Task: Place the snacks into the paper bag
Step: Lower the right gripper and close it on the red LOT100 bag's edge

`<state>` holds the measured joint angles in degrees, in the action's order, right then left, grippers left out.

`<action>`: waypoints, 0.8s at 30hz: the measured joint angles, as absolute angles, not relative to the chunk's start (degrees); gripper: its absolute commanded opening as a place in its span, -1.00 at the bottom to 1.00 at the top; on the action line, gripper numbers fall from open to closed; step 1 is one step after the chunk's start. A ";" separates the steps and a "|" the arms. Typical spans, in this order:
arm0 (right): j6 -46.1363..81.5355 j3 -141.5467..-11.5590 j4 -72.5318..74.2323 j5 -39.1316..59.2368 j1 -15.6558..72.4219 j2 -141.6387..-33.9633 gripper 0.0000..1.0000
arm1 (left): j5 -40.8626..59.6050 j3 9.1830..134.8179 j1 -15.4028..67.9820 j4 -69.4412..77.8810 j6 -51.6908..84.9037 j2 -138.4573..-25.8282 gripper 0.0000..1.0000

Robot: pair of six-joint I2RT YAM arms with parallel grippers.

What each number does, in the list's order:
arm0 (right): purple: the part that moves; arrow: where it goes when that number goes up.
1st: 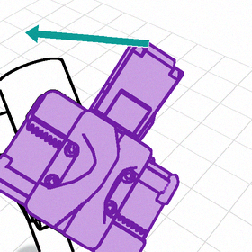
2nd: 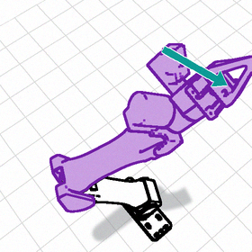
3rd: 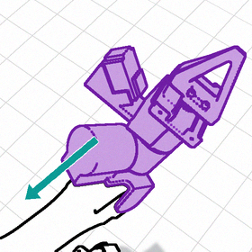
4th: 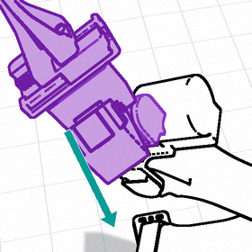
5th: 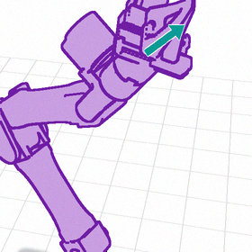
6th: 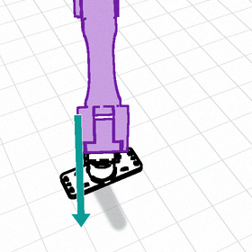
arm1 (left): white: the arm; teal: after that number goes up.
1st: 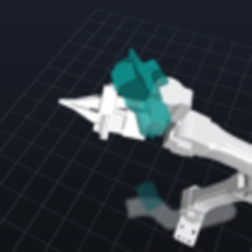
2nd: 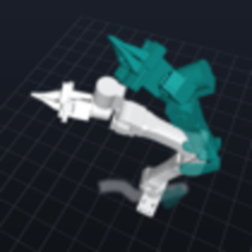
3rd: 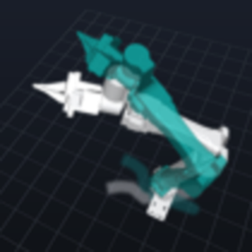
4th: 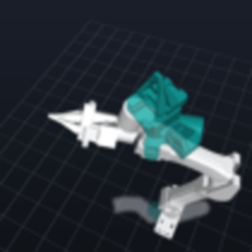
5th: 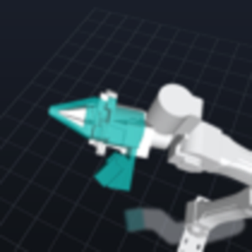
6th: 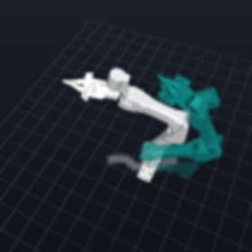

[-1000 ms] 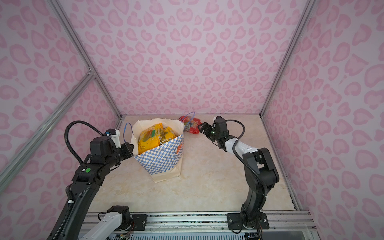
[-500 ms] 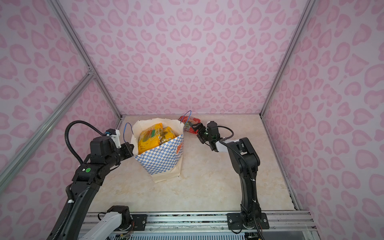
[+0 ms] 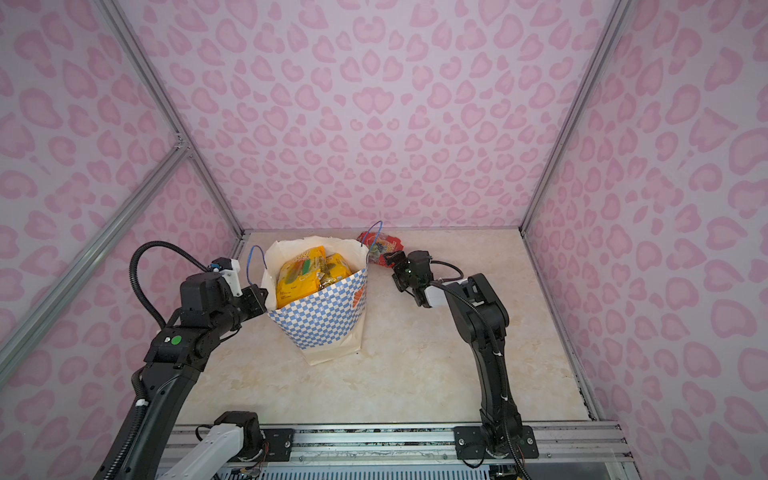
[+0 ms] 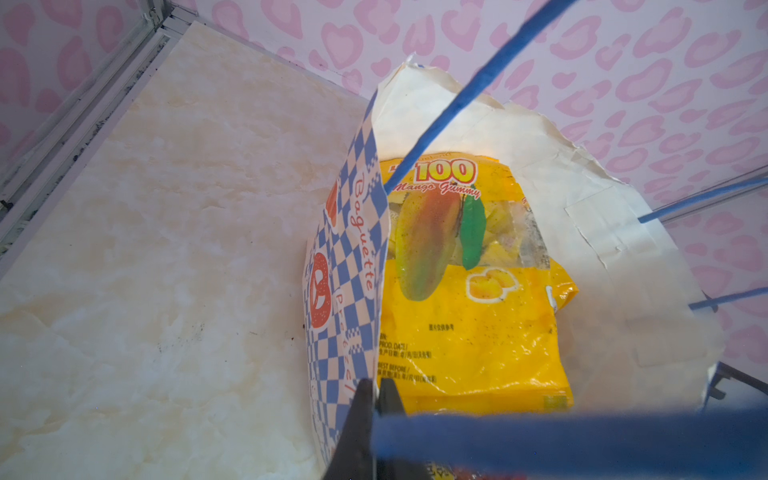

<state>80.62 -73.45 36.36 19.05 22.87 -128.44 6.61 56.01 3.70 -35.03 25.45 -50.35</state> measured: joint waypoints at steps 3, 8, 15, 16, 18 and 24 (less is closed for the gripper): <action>83.02 -74.48 38.24 17.89 22.98 -130.10 0.74 | 6.63 56.01 3.70 -35.03 25.45 -50.35 -0.83; 86.32 -76.07 40.86 14.96 23.42 -132.40 0.70 | 6.63 56.01 3.70 -35.03 25.45 -50.35 -0.83; 89.36 -78.83 40.88 10.39 24.27 -134.43 0.57 | 6.63 56.01 3.70 -35.03 25.45 -50.33 -0.83; 89.45 -79.05 40.99 9.91 24.29 -134.72 0.56 | 6.63 56.01 3.70 -35.03 25.45 -50.33 -0.83; 90.91 -79.40 41.76 8.73 24.40 -135.44 0.52 | 6.63 56.01 3.70 -35.03 25.45 -50.26 -0.83; 91.88 -81.41 42.13 5.45 24.49 -137.14 0.42 | 6.63 56.01 3.70 -35.03 25.45 -50.17 -0.82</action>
<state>91.88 -81.41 42.13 5.45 24.49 -137.14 6.63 56.01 3.70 -35.03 25.45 -50.17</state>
